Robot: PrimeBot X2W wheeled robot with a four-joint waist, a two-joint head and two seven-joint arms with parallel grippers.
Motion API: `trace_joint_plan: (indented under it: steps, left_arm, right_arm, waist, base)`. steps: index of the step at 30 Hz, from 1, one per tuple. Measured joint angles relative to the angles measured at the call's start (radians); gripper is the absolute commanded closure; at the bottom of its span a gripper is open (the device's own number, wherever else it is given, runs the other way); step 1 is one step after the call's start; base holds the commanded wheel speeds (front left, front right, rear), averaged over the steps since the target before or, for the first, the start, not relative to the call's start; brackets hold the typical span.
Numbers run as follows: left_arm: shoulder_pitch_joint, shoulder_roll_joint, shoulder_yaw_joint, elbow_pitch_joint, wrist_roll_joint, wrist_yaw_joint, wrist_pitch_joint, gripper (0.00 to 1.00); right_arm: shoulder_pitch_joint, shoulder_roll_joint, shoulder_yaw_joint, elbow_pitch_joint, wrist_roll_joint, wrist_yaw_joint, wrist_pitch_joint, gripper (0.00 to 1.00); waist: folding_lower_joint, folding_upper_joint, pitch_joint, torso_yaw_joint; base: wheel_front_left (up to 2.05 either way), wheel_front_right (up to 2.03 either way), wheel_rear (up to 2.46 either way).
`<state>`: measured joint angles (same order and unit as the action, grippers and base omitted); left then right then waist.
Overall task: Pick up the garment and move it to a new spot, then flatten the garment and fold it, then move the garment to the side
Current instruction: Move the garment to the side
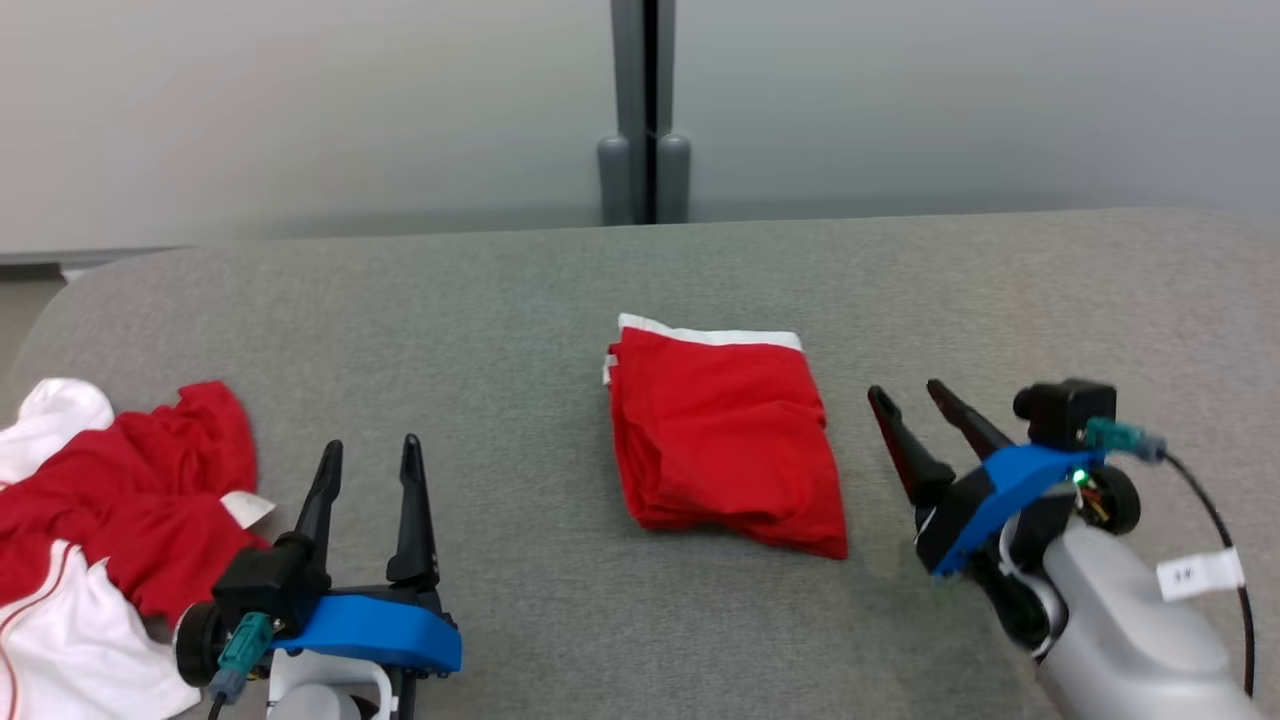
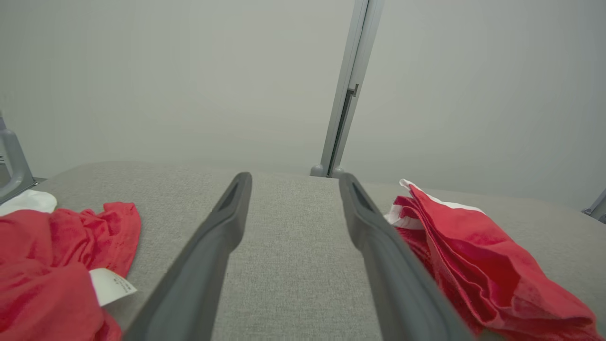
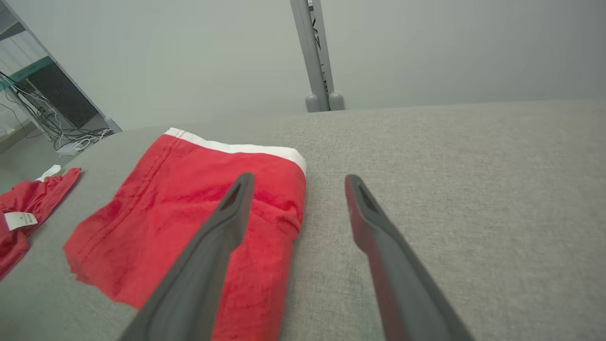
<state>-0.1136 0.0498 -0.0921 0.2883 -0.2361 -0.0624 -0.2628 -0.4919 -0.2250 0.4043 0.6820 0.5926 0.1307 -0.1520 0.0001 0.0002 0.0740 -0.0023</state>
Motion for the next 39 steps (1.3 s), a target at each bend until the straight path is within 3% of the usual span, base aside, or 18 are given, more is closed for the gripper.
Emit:
trace_joint_plan:
  steps: [7,13,18,23,24,26,27,39]
  left_arm:
    - [-0.028,0.000,-0.027,0.017,-0.012,0.001,0.000,0.00]
    - [-0.038,0.001,-0.042,0.027,-0.021,0.000,0.000,0.00]
    - [-0.038,0.001,-0.054,0.034,-0.030,0.001,0.000,0.00]
    - [-0.038,0.000,-0.056,0.036,-0.035,0.005,0.000,0.00]
    - [-0.038,0.000,-0.056,0.036,-0.035,0.006,0.000,0.00]
    - [-0.038,0.000,-0.057,0.037,-0.034,0.006,0.000,0.00]
    - [-0.038,0.000,-0.057,0.038,-0.034,0.006,0.000,0.00]
    - [-0.038,0.000,-0.089,0.038,-0.016,-0.019,0.000,0.00]
  right_arm:
    - [-0.156,-0.045,0.108,0.165,0.158,0.000,0.132,0.00]
    - [-0.222,-0.053,0.142,0.323,0.270,0.000,0.286,0.00]
    - [-0.240,-0.035,0.155,0.388,0.361,0.000,0.439,0.00]
    - [-0.238,-0.032,0.176,0.377,0.421,0.000,0.486,0.00]
    - [-0.237,-0.033,0.183,0.376,0.425,0.000,0.486,0.11]
    - [-0.236,-0.036,0.196,0.374,0.427,0.000,0.462,0.65]
    - [-0.235,-0.037,0.202,0.375,0.427,0.000,0.442,1.00]
    - [-0.243,-0.087,0.287,0.334,0.441,0.000,0.297,1.00]
  waist:
    - [0.0000,0.0000,0.034,0.080]
    - [0.0000,0.0000,0.057,0.153]
    - [0.0000,0.0000,0.064,0.193]
    - [-0.0001,0.0000,0.061,0.200]
    - [-0.0001,0.0000,0.060,0.199]
    - [-0.0001,0.0000,0.059,0.195]
    - [-0.0001,0.0000,0.059,0.192]
    - [-0.0001,0.0000,0.040,0.081]
  base:
    - [0.00,0.00,0.00]
    - [0.00,0.00,0.00]
    - [0.00,0.00,0.00]
    - [0.00,0.00,0.00]
    - [0.00,0.00,0.00]
    - [0.00,0.00,0.00]
    - [0.00,0.00,0.00]
    - [0.00,0.00,0.00]
